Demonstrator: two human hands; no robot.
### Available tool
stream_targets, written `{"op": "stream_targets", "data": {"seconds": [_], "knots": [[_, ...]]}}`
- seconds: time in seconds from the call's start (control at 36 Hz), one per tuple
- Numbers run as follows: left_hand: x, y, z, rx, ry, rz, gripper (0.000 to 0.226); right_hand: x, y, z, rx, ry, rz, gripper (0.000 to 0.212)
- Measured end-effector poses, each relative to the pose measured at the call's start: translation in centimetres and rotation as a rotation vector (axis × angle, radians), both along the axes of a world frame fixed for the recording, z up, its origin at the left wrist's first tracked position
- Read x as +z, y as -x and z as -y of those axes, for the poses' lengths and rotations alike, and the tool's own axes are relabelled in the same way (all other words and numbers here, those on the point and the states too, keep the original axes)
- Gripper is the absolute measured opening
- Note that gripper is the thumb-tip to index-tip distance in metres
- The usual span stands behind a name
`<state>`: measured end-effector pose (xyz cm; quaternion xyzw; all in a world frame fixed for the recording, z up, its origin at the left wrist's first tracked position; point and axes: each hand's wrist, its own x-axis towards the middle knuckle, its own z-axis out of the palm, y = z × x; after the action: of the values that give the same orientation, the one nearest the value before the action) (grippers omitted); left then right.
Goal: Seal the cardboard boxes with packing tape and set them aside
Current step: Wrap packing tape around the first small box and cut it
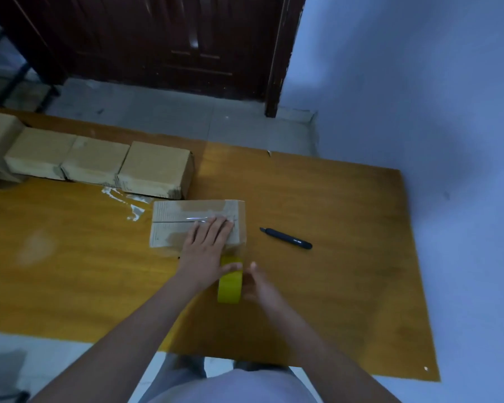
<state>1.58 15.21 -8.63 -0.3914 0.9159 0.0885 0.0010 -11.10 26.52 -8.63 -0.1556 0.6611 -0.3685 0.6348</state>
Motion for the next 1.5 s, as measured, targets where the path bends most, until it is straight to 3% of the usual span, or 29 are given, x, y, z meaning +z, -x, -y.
{"op": "stream_targets", "data": {"seconds": [0.06,0.11,0.17,0.25,0.33,0.39,0.53,0.64,0.81,0.92,1.0,1.25,1.36,1.5], "knots": [[0.2,0.0,0.2,-0.004,-0.005,0.012,0.095,-0.4,1.8,1.1,-0.061,-0.011,-0.198,0.033],[0.1,-0.1,0.0,-0.008,-0.004,0.006,0.097,-1.0,4.5,2.4,0.046,0.024,-0.649,0.024],[0.1,-0.1,-0.2,-0.002,-0.009,0.007,0.098,-1.2,7.2,3.8,0.19,0.029,-1.005,0.035],[0.2,-0.2,-0.4,-0.007,-0.004,-0.002,0.094,-1.6,9.7,5.2,0.409,-0.121,-1.146,0.05],[0.4,-0.1,-0.4,-0.013,0.016,0.008,0.089,-2.3,10.9,4.7,0.699,-0.21,-1.274,0.032],[0.5,0.2,-0.2,-0.009,0.022,0.026,0.089,-2.7,11.5,3.6,0.763,-0.209,-1.353,0.026],[0.0,0.2,-0.5,-0.002,0.023,0.033,0.092,-2.7,12.6,0.3,0.635,-0.244,-1.197,0.017],[-0.2,0.1,-0.5,-0.012,0.033,0.019,0.095,-0.4,12.6,-2.0,0.529,-0.023,-1.045,0.024],[-0.1,0.1,-0.3,-0.02,0.03,0.038,0.096,3.1,10.8,-4.0,0.624,0.455,-1.269,0.036],[-0.1,0.1,-0.3,-0.021,0.025,0.04,0.097,3.3,9.1,-3.4,0.732,0.56,-1.384,0.039],[0.0,0.1,-0.4,-0.017,0.02,0.026,0.097,3.1,8.3,-2.4,0.773,0.498,-1.401,0.047],[0.0,0.1,-0.4,-0.031,0.036,0.007,0.093,2.8,7.4,-1.7,0.75,0.386,-1.317,0.037],[0.1,0.1,-0.3,-0.032,0.034,0.018,0.096,1.9,7.4,-1.3,0.776,0.173,-1.303,0.033],[0.1,0.0,-0.4,-0.034,0.026,0.029,0.097,-0.9,10.1,-2.4,0.621,-0.191,-1.239,0.034]]}}
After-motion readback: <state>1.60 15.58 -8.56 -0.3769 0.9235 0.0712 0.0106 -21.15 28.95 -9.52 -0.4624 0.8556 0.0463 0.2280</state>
